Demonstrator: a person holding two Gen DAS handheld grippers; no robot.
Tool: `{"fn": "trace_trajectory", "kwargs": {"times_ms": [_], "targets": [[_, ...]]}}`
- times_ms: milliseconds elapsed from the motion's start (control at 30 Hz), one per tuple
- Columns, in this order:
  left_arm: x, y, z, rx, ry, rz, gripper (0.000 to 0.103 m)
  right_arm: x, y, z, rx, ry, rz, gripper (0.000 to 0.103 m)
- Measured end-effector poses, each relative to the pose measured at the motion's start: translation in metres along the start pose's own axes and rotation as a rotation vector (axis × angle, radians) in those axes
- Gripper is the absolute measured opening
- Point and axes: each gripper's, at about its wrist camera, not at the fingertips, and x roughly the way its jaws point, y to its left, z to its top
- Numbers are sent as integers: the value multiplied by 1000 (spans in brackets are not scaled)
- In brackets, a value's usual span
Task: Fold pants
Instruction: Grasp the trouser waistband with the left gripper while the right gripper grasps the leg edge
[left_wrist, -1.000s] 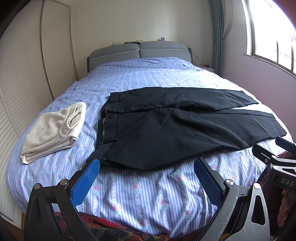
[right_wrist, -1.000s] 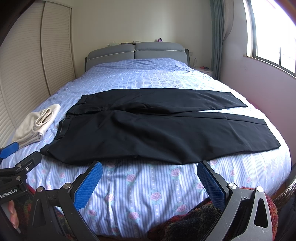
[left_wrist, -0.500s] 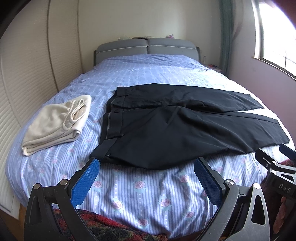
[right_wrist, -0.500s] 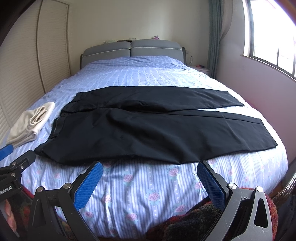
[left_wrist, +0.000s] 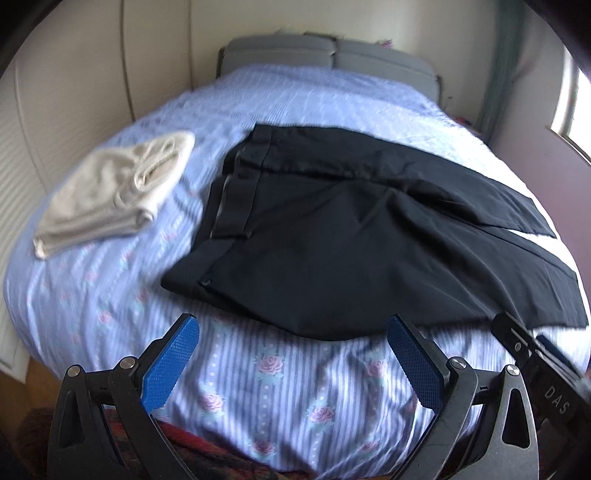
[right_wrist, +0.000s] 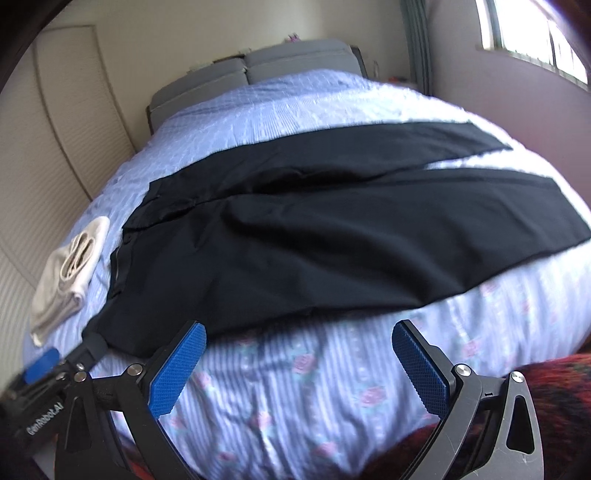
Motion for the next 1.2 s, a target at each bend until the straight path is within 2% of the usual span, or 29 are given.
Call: {"fn": "trace_trajectory", "kwargs": {"times_ms": [100, 200, 233, 333, 500, 600, 667, 700, 733, 833, 900, 933, 967, 1033, 1200], "targets": [[22, 2, 5, -34, 67, 13, 100, 23, 2, 5, 42, 72, 18, 94], [40, 6, 4, -88, 139, -13, 98, 42, 3, 4, 93, 136, 58, 88], [44, 8, 4, -113, 141, -5, 93, 46, 4, 3, 110, 147, 66, 85], [51, 8, 6, -124, 125, 36, 93, 56, 8, 3, 152, 166, 81, 81], [69, 9, 1, -172, 174, 32, 89, 67, 19, 5, 168, 161, 105, 74], [79, 11, -1, -212, 186, 25, 88, 71, 20, 8, 167, 160, 93, 66], [84, 12, -2, -240, 186, 36, 81, 76, 19, 11, 170, 160, 83, 56], [87, 13, -1, -260, 182, 31, 80, 77, 16, 12, 173, 163, 77, 54], [89, 12, -2, -269, 187, 26, 77, 79, 14, 12, 179, 168, 72, 51], [101, 13, 0, -324, 213, -9, 57, 86, 6, 14, 213, 180, 82, 42], [102, 17, 1, -359, 208, -12, 39, 89, 1, 16, 224, 184, 86, 32], [99, 21, 3, -373, 200, -5, 24, 88, -2, 17, 226, 179, 84, 24], [96, 25, 4, -383, 192, -10, 16, 87, -3, 18, 225, 170, 83, 20], [92, 30, 9, -400, 179, -37, 10, 82, -2, 25, 210, 138, 91, 16], [70, 30, 29, -381, 110, -88, 8, 66, 2, 43, 195, 76, 124, 12]]}}
